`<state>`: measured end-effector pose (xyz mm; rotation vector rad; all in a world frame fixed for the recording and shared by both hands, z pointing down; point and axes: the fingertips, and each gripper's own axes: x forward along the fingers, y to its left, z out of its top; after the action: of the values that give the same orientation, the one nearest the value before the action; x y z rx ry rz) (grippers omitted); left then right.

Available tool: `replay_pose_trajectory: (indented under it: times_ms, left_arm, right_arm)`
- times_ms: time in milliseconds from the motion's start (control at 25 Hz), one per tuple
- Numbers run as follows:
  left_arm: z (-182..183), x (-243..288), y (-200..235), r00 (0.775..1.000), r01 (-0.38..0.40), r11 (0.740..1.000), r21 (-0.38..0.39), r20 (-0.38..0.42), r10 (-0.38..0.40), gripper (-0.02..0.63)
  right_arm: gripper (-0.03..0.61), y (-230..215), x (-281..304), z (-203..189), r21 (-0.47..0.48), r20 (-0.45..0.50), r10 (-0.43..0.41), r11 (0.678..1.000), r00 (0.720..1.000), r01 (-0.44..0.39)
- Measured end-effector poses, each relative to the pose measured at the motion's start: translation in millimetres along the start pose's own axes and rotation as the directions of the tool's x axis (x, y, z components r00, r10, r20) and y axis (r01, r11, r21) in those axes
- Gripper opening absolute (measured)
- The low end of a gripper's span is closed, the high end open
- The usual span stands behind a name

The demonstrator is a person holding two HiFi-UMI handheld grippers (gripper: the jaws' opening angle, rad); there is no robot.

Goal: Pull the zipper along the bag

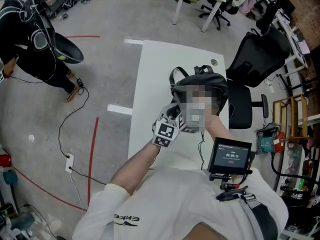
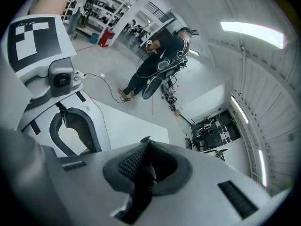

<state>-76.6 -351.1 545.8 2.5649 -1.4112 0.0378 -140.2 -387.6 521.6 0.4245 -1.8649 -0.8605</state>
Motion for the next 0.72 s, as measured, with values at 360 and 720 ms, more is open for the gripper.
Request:
replay_pose_trajectory:
  times_ms: [360,720]
  left_arm:
    - [5,3,-3,1.0,0.004,1.0,0.012,-0.017,-0.003,0.034]
    - [-1,1,-4,0.999,0.003,1.0,0.03,-0.041,-0.001,0.034]
  right_arm:
    - [0.018,-20,-3,-7,0.053,-0.002,-0.074,0.996,0.997,0.074]
    - [0.034,-44,-20,-30,0.229,0.007,-0.192,0.956,0.981,0.185]
